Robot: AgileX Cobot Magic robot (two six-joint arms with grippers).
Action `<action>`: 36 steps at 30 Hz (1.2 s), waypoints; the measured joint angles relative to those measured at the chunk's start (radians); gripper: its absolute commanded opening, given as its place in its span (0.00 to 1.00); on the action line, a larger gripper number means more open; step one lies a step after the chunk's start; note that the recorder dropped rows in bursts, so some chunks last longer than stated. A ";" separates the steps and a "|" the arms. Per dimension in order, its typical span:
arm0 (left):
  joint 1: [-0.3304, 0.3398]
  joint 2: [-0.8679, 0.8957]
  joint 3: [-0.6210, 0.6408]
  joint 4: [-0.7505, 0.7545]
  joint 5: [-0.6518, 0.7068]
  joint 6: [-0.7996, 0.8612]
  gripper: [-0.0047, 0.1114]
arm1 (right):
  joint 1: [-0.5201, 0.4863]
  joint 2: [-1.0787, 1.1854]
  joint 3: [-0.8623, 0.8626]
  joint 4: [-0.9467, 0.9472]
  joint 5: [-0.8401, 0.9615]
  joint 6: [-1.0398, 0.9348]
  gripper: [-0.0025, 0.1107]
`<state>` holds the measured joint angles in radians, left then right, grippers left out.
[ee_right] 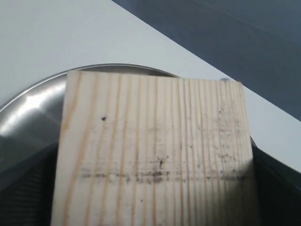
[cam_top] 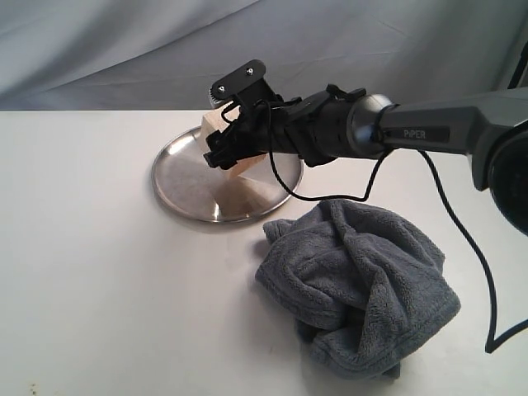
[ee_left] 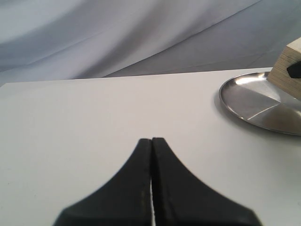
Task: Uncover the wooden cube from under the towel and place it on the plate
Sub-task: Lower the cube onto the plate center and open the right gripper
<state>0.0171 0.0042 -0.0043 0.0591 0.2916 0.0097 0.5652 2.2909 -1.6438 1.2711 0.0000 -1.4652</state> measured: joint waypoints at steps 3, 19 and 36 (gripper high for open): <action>0.000 0.000 0.000 0.000 0.000 0.000 0.04 | 0.000 0.000 0.000 0.029 0.000 0.000 0.02; 0.000 0.000 0.000 0.000 0.000 0.000 0.04 | 0.000 0.000 0.000 0.061 0.021 0.010 0.61; 0.000 0.000 0.000 0.000 0.000 0.000 0.04 | 0.000 0.055 -0.002 0.078 -0.014 0.011 0.89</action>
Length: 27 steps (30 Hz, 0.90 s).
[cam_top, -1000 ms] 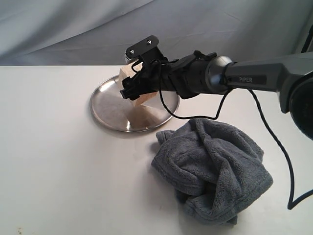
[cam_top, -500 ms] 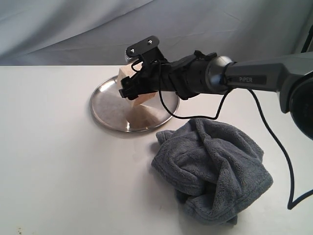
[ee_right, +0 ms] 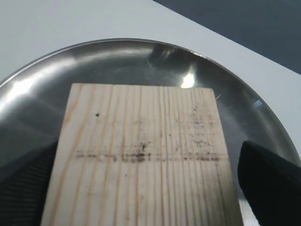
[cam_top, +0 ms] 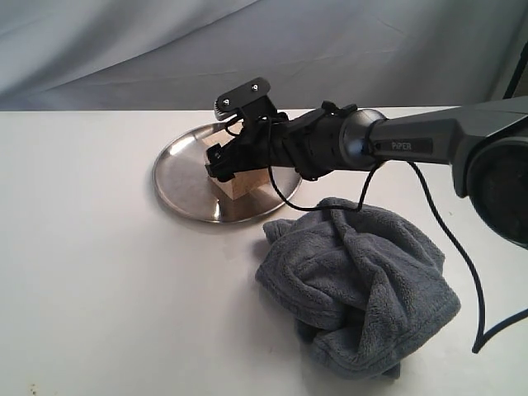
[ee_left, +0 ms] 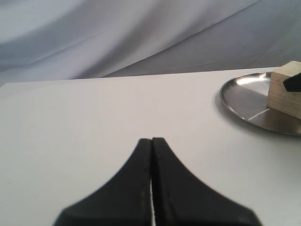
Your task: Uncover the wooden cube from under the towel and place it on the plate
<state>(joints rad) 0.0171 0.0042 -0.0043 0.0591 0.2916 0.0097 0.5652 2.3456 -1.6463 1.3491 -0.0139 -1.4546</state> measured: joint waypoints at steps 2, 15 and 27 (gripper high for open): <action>0.000 0.000 0.000 0.000 0.000 0.000 0.04 | 0.000 0.000 0.000 0.002 -0.008 0.000 0.91; 0.000 0.000 0.000 0.000 0.000 0.000 0.04 | 0.000 -0.019 0.000 0.004 0.039 0.002 0.91; 0.000 0.000 0.000 0.000 0.000 0.000 0.04 | -0.004 -0.181 0.000 -0.015 0.239 0.002 0.88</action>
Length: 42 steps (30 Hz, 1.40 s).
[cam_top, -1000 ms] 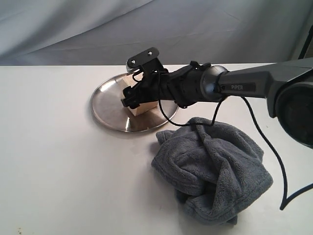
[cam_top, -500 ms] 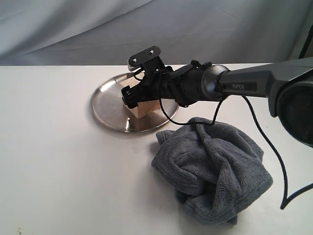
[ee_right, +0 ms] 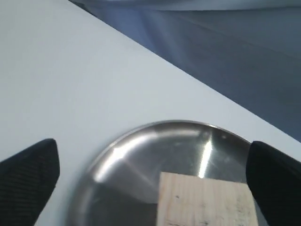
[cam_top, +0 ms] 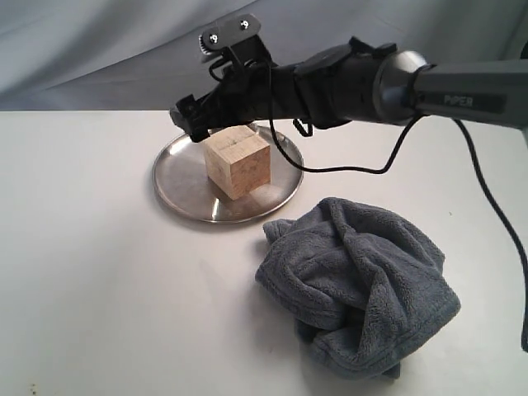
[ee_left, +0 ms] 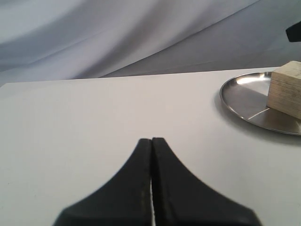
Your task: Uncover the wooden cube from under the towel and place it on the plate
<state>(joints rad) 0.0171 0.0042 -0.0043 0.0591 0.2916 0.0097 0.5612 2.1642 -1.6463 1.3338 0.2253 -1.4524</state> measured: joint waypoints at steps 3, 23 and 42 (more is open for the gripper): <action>0.000 0.000 0.000 0.000 0.000 0.000 0.04 | 0.000 -0.053 0.000 -0.078 0.106 0.069 0.78; 0.000 0.000 0.000 0.000 0.000 0.000 0.04 | -0.011 -0.614 0.308 -0.966 0.229 0.823 0.02; 0.000 0.000 0.000 0.000 0.000 0.000 0.04 | -0.077 -1.472 1.255 -0.956 -0.249 1.033 0.02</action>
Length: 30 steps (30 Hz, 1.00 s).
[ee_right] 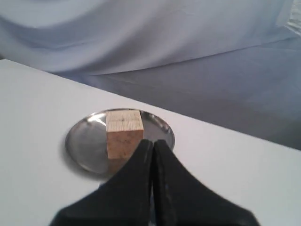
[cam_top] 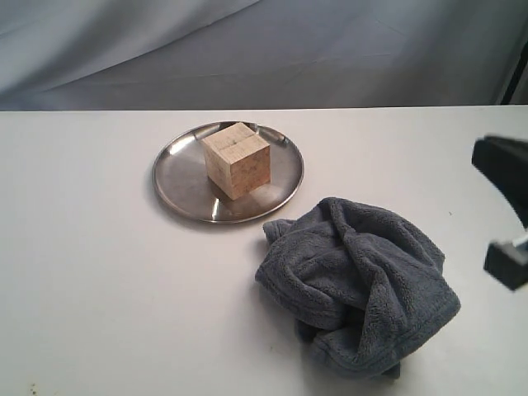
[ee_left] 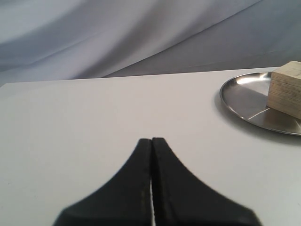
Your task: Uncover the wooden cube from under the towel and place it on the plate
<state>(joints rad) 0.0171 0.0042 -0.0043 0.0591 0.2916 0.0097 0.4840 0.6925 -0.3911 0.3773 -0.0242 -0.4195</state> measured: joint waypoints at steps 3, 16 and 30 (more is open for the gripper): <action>0.000 0.000 0.000 0.000 0.000 0.000 0.04 | 0.000 -0.076 0.155 0.035 -0.046 0.002 0.02; 0.000 0.000 0.000 0.000 0.000 0.000 0.04 | 0.000 -0.090 0.388 0.011 -0.349 -0.005 0.02; 0.000 0.000 0.000 0.000 0.000 0.000 0.04 | -0.169 -0.492 0.388 0.005 -0.199 0.000 0.02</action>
<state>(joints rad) 0.0171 0.0042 -0.0043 0.0591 0.2916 0.0097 0.3152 0.2000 -0.0035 0.3819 -0.2234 -0.4197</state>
